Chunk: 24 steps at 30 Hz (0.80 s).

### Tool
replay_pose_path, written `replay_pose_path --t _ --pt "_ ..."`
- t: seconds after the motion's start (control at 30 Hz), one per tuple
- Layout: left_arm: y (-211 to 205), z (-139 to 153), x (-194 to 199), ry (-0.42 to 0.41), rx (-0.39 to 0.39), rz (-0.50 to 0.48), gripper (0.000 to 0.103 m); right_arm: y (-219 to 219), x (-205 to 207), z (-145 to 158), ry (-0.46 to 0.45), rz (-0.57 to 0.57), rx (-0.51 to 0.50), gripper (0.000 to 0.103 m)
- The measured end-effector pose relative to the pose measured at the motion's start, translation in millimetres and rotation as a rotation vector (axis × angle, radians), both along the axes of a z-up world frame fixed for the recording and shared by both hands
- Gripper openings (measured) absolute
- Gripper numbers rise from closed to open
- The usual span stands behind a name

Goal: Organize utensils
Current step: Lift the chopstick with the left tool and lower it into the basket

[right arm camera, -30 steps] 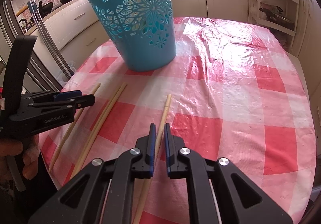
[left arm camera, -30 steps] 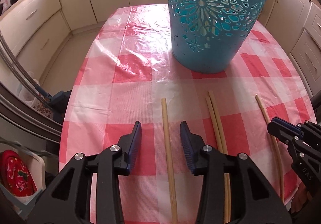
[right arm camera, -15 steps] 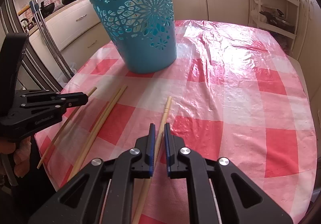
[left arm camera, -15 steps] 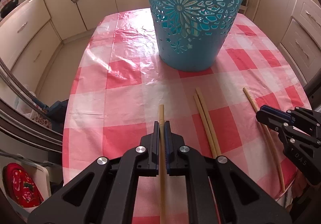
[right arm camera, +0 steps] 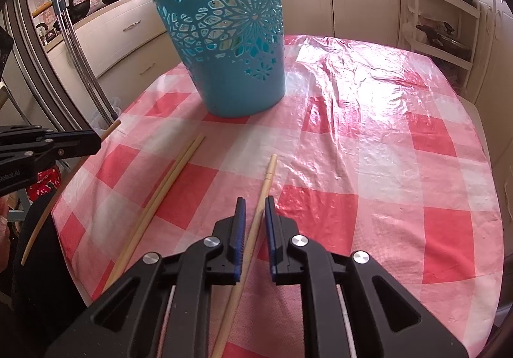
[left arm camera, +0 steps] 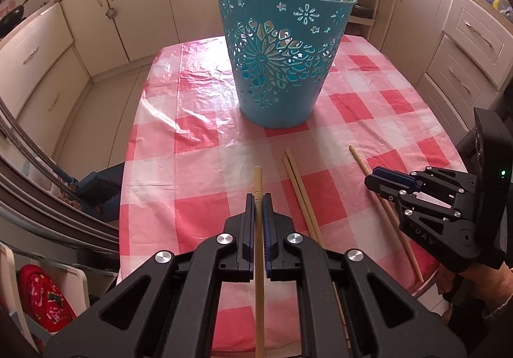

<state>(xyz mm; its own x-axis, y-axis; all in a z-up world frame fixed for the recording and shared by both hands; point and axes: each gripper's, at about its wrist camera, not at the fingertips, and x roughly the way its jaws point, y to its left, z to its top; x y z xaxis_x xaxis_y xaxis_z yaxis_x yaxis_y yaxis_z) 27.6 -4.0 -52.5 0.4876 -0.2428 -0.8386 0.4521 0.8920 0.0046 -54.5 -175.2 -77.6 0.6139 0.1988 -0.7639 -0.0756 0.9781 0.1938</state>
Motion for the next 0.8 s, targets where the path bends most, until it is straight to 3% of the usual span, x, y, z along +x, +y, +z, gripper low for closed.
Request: replay_pose_path --t 0.23,0.43,0.63,0.8 --pt "-3 28 -9 -0.013 -0.059 -0.03 0.004 7 -2 1 -0.011 0.028 -0.023 0.025" --pt "2 64 -10 -0.001 -0.218 -0.052 0.004 10 -2 0 -0.012 0.037 -0.031 0.029" --pt "6 124 -2 -0.106 -0.387 -0.064 0.004 4 -2 0 -0.005 0.026 0.018 0.03" --pt "1 163 13 -0.238 -0.453 -0.04 0.004 4 -2 1 -0.002 0.034 0.032 0.037"
